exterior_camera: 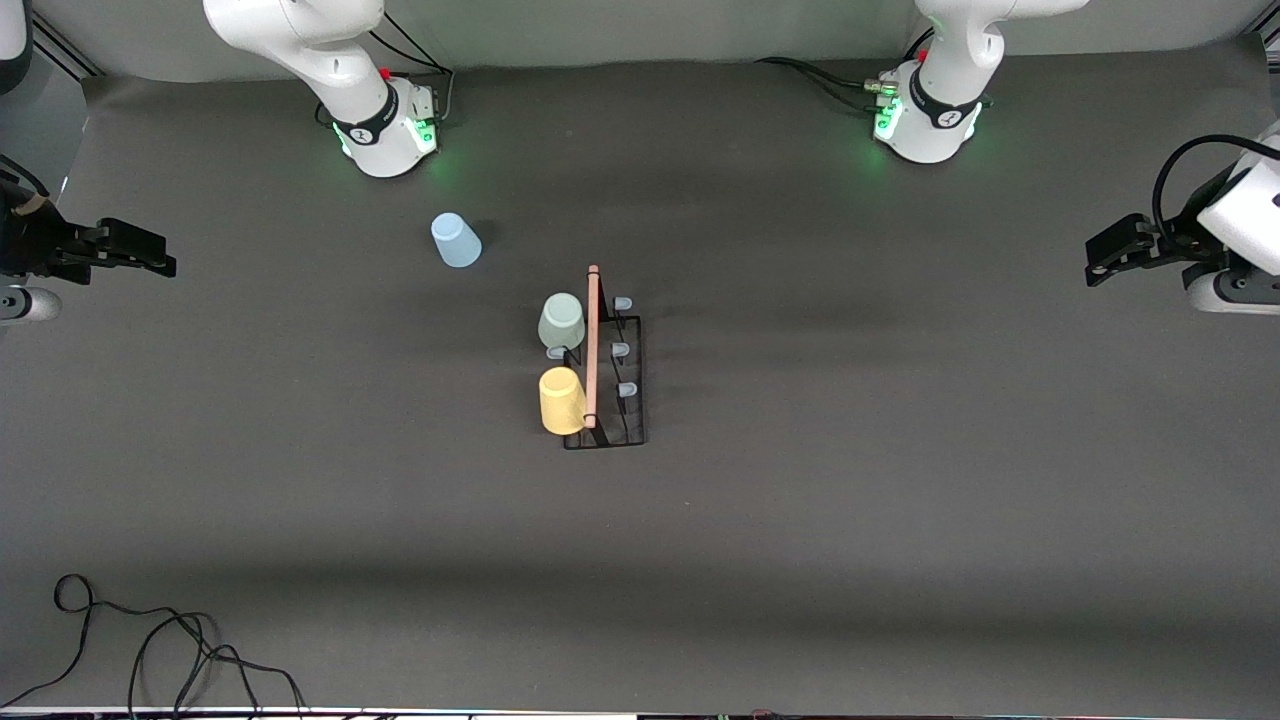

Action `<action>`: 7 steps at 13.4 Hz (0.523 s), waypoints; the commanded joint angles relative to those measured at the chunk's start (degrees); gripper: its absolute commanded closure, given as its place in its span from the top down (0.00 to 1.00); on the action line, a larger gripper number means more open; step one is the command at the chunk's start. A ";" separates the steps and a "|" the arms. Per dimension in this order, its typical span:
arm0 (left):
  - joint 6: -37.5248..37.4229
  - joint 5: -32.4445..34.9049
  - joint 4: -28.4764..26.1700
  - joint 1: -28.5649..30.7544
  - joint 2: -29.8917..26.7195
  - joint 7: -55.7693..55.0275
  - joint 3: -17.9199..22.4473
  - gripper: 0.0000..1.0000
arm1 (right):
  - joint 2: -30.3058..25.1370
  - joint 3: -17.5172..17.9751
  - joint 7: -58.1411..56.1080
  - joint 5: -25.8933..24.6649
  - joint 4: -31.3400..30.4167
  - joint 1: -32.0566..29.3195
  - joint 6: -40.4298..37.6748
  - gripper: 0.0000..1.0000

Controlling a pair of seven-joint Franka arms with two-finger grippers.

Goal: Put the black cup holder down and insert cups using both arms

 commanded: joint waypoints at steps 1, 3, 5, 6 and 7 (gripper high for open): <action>-0.04 -0.16 -0.23 -0.40 -0.79 -1.65 0.33 1.00 | -1.19 0.72 -1.37 -1.27 -1.67 -0.33 1.31 1.00; 0.05 -0.16 -0.41 -0.49 -0.79 -1.65 0.33 1.00 | -1.27 0.72 -1.37 -1.18 -1.75 -0.24 1.31 1.00; -0.13 -0.16 -0.41 -0.49 -0.79 -1.65 0.24 1.00 | -1.36 0.72 -1.37 -1.18 -1.75 -0.33 1.31 1.00; -0.21 -0.08 -0.41 -0.49 -0.79 -1.65 0.24 1.00 | -1.36 0.72 -1.37 -1.18 -1.75 -0.33 1.31 1.00; -0.30 -0.08 -0.41 -0.49 -0.79 -1.65 0.24 1.00 | -1.36 0.72 -1.37 -1.18 -1.75 -0.33 1.31 1.00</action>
